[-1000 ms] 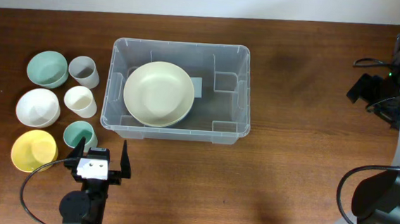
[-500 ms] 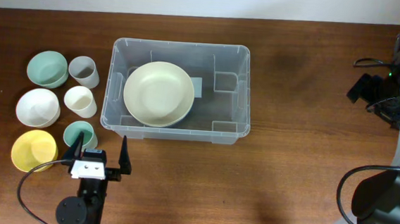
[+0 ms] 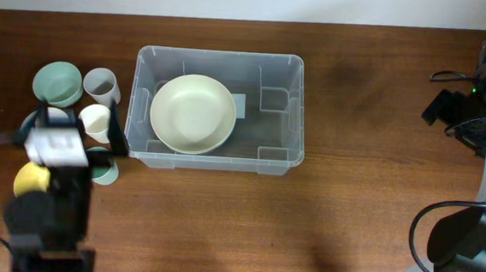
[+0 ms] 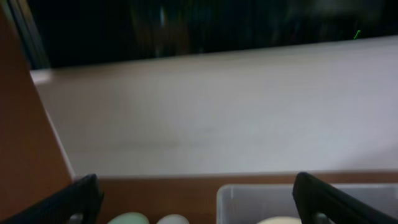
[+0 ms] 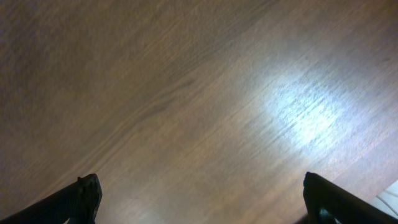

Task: Pack container
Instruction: 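Move the left gripper over the white bowl at the left, then lower the left gripper and pinch the white bowl's rim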

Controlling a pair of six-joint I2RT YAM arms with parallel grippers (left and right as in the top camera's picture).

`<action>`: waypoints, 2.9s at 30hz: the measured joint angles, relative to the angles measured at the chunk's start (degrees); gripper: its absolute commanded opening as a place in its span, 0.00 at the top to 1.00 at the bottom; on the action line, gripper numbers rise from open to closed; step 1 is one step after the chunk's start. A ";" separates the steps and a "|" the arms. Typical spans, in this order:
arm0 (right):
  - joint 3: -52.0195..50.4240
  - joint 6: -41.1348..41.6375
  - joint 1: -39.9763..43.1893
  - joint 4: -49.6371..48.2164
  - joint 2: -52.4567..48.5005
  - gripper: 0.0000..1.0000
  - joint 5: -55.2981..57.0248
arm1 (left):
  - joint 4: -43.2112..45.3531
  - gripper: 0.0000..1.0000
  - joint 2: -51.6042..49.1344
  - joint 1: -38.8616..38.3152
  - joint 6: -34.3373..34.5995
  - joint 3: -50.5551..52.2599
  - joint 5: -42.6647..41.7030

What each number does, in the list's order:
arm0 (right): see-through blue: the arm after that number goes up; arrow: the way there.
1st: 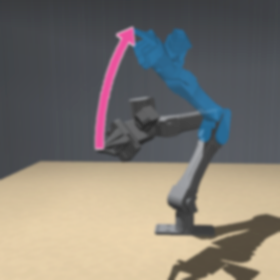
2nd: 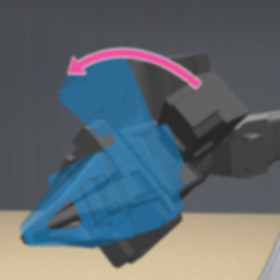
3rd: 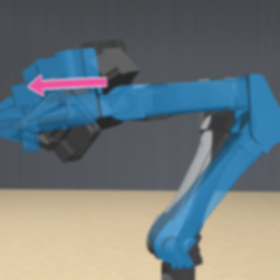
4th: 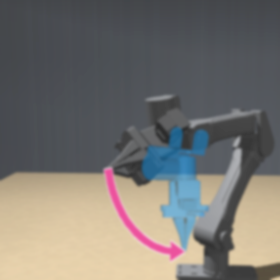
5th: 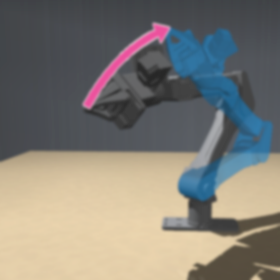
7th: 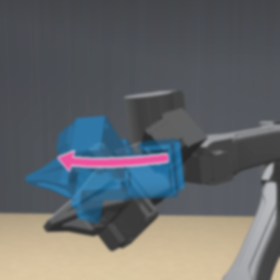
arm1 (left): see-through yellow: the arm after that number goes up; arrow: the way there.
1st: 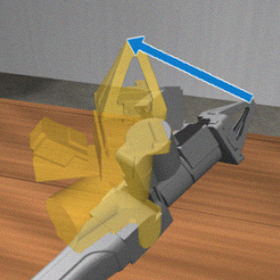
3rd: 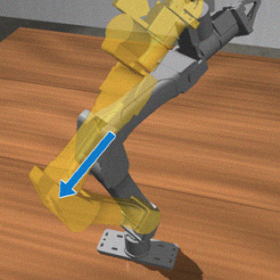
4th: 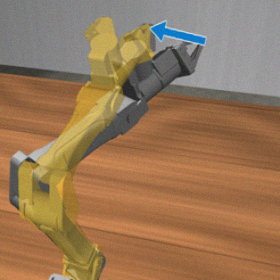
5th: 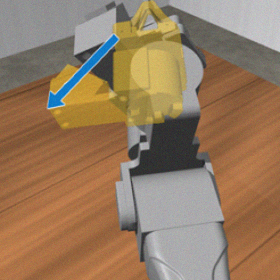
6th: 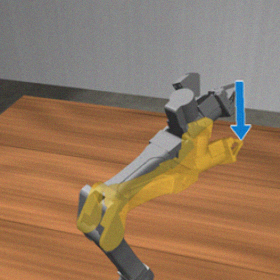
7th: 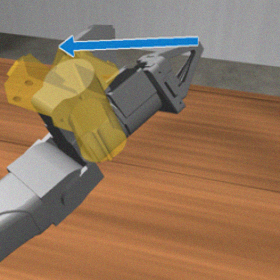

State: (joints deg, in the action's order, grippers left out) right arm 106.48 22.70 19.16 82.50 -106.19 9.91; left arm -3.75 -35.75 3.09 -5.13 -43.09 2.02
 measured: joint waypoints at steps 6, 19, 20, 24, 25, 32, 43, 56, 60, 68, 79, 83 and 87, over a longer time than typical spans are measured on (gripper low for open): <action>0.00 -0.02 0.00 0.00 0.00 0.01 0.11 | -14.75 0.00 -20.00 2.62 0.00 -23.96 -1.33; 0.00 0.02 0.00 0.00 0.00 0.01 0.15 | -40.98 0.00 -44.35 17.84 10.82 -51.76 0.70; 0.00 0.04 0.00 0.00 0.00 0.01 0.13 | -41.64 0.00 -45.18 18.84 11.06 -52.52 0.59; 0.00 0.02 0.00 0.00 0.00 0.01 0.13 | -47.58 0.00 -49.44 20.24 11.69 -53.24 0.31; 0.00 -0.02 0.00 0.00 0.00 0.01 0.15 | -48.37 0.00 -51.78 20.28 11.87 -53.24 0.09; 0.00 0.02 0.00 0.00 0.00 0.01 0.13 | -49.22 0.00 -64.35 23.67 15.61 -53.22 -0.37; 0.00 0.02 0.00 0.00 0.00 0.01 0.15 | -55.12 0.00 -73.90 32.57 18.47 -53.18 -0.48; 0.00 -0.02 0.00 0.00 0.00 0.01 0.15 | -57.11 0.01 -84.56 33.38 18.47 -53.18 -0.59; 0.00 0.02 0.00 0.00 0.00 0.01 0.15 | -56.37 0.01 -86.31 33.38 18.43 -53.18 -0.55; 0.00 0.02 0.00 0.00 0.00 0.01 0.13 | -53.35 0.01 -86.62 33.38 18.43 -53.18 -0.55; 0.00 0.00 0.00 0.00 0.00 0.01 0.15 | -52.57 0.01 -86.64 33.38 18.43 -53.18 -0.52; 0.00 0.02 0.00 0.00 0.00 0.01 0.15 | -52.54 0.01 -87.10 33.35 18.43 -53.18 -0.55; 0.00 0.02 0.00 0.00 0.00 0.01 0.15 | -52.50 0.01 -89.48 33.38 18.38 -53.18 -0.59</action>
State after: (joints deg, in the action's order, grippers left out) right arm 106.48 22.72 19.16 82.50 -106.19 10.07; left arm -56.25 -125.23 36.47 13.26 -96.27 1.43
